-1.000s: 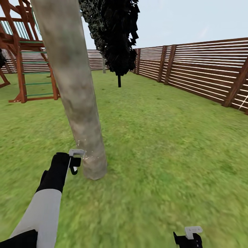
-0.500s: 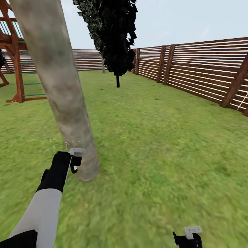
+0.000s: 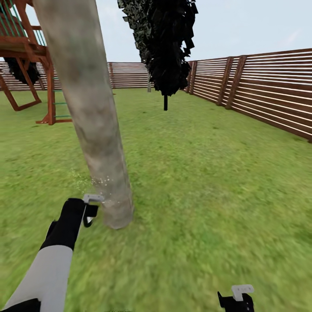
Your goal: In the garden, pick up the pesticide atomizer on the floor and spray pesticide onto both trees until each tree trunk is fully covered.
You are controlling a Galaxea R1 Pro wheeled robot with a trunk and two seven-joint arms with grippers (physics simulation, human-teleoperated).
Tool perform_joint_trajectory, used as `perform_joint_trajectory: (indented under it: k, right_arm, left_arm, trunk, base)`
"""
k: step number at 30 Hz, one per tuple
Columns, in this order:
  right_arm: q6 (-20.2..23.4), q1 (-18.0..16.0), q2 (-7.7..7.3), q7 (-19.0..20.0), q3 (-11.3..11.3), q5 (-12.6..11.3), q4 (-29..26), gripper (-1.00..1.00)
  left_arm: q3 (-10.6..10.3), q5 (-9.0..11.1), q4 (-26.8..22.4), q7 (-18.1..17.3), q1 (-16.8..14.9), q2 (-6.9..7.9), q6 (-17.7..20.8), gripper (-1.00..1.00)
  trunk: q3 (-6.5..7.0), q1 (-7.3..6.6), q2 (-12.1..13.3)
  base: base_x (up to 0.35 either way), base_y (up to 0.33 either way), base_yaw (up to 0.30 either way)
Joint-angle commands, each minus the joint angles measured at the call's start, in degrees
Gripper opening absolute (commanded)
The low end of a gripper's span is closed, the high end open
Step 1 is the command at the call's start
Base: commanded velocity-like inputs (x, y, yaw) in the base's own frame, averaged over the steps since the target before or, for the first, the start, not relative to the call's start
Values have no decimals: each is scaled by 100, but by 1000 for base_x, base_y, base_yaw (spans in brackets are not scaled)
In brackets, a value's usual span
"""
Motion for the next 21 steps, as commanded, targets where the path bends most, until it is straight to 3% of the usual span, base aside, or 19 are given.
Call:
perform_joint_trajectory:
  k: [1,8,14,21]
  right_arm:
    - [-22,-3,-1,-1,-48,54,5,100]
    - [-22,-3,-9,-1,-48,56,4,100]
    - [-22,-3,-10,-1,-48,57,0,100]
    - [-22,-3,-4,-1,-48,54,-4,100]
  left_arm:
    - [17,-65,7,-54,0,-10,6,-100]
    - [-15,-85,30,-44,118,-69,-29,-100]
    - [-7,-60,32,-44,245,-75,-45,-100]
    - [-8,-56,26,-44,287,-77,-45,-100]
  trunk:
    - [-5,-1,-2]
    - [-5,-1,-2]
    - [-5,-1,-2]
    - [-5,-1,-2]
  base:
    - [3,-1,268]
    - [167,-101,37]
    - [-82,-248,0]
    - [103,-268,0]
